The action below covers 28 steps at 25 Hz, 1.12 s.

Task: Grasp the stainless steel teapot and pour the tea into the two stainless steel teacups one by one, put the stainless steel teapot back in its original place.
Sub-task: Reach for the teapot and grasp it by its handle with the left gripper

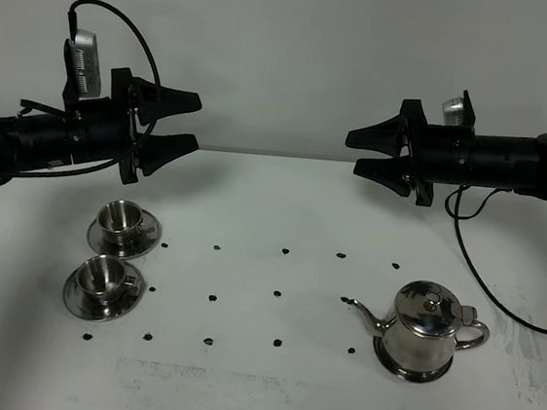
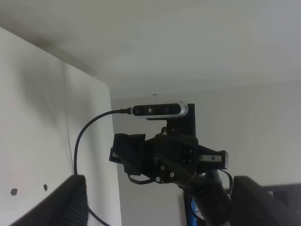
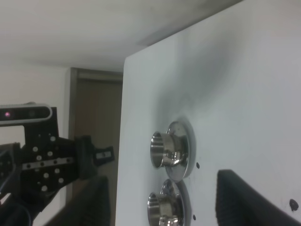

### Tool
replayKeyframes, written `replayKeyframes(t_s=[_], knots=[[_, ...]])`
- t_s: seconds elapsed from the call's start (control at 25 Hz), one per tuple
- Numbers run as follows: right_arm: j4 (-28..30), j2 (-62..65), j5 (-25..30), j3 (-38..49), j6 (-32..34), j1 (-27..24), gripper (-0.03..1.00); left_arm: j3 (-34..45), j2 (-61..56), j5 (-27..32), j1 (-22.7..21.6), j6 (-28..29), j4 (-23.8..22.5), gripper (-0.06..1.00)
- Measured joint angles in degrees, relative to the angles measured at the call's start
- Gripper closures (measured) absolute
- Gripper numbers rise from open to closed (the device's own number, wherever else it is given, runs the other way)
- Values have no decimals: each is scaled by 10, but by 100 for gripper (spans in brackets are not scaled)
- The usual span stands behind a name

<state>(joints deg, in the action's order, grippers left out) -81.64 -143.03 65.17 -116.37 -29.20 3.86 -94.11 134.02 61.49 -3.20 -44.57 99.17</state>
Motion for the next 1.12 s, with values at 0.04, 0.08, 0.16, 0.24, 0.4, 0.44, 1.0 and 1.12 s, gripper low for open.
replayKeyframes(t_s=[0.04,0.08,0.16,0.24,0.4,0.44,1.0,1.12], knots=[[0,0,0,0,0,0,48,0,0,0,0,0,0,30],[0,0,0,0,1,0,48,0,0,0,0,0,0,30],[0,0,0,0,2,0,48,0,0,0,0,1,0,30],[0,0,0,0,-1,0,48,0,0,0,0,-8,0,30],[2,-3,20,-22,-15,0,49,0,-1,11,0,-84,10,30],[5,-4,27,-38,-21,0,50,0,-6,14,0,-104,10,30],[390,27,44,-292,-3,0,60,-1,-211,-163,0,-228,-295,37],[514,41,46,-291,29,4,60,-1,-239,-189,0,-199,-387,40]])
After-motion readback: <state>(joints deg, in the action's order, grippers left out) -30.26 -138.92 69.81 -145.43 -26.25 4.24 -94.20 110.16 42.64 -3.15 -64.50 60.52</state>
